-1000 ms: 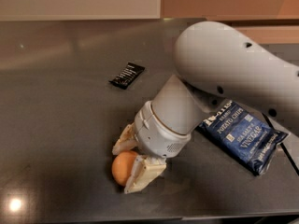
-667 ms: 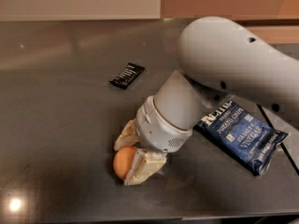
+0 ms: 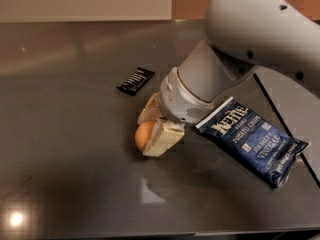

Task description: Move orange near rxbar chocolate

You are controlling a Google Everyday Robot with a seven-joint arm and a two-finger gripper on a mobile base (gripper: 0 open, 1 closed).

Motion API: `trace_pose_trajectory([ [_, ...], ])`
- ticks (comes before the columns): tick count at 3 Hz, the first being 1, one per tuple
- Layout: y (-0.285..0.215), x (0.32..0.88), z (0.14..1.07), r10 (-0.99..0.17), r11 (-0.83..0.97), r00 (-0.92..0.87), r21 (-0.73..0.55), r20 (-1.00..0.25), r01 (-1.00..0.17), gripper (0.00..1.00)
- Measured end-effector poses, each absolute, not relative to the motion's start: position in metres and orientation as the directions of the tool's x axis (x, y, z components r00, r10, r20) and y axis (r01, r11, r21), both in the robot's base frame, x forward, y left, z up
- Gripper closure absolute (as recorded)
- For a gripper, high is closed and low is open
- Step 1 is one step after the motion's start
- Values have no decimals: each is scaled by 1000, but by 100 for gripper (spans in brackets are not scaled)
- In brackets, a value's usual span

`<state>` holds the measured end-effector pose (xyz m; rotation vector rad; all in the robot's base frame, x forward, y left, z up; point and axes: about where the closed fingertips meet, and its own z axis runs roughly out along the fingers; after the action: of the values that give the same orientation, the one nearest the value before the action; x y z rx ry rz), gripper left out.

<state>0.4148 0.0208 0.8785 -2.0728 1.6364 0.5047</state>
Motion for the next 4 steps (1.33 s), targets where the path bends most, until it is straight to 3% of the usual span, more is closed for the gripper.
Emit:
trace_pose_trajectory([
  [2, 5, 532, 894, -814, 14, 64, -129, -578, -992, 100],
  [4, 43, 594, 882, -819, 47, 34, -126, -573, -991, 100],
])
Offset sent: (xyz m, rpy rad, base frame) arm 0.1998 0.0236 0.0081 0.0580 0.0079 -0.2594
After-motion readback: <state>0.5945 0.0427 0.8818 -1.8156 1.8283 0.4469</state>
